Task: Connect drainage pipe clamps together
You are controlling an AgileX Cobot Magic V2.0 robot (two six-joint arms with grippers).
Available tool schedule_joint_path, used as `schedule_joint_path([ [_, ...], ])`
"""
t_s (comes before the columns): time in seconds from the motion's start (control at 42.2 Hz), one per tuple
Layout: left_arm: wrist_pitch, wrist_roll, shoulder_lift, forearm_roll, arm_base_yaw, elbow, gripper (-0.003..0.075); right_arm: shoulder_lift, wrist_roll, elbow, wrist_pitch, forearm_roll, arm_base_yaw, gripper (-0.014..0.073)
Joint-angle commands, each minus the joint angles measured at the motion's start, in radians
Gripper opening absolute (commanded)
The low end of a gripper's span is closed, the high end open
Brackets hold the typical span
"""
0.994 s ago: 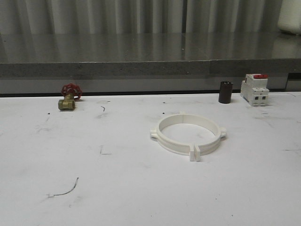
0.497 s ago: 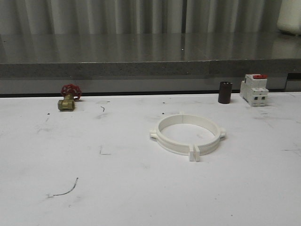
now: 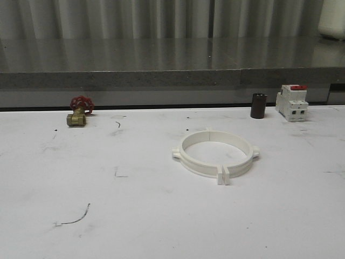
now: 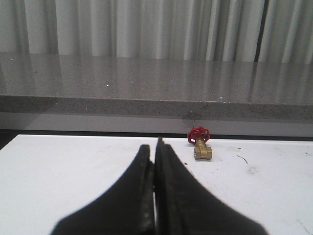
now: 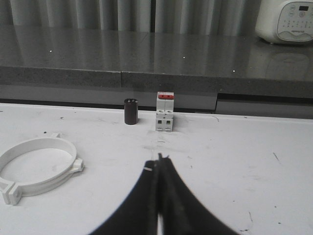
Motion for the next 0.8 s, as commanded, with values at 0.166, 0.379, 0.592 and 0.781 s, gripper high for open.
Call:
schedule_joint_path([
  [0.166,-0.084,-0.007,-0.011,0.0,0.002,0.025,-0.002,-0.015,0.03,-0.005,-0.11,0.017,-0.005,-0.0118],
  [0.379,-0.084,-0.007,-0.011,0.0,0.002,0.025,-0.002,-0.016,0.047,-0.005,-0.109,0.02,-0.005,-0.0118],
  [0.592,-0.084,-0.007,-0.011,0.0,0.002,0.025,-0.002,-0.016,0.047,-0.005,-0.106,0.019,-0.021,-0.0118],
  [0.781,-0.084,-0.007,-0.011,0.0,0.002,0.025,-0.002,-0.016,0.047,-0.005,-0.106,0.019,-0.023,-0.0118],
])
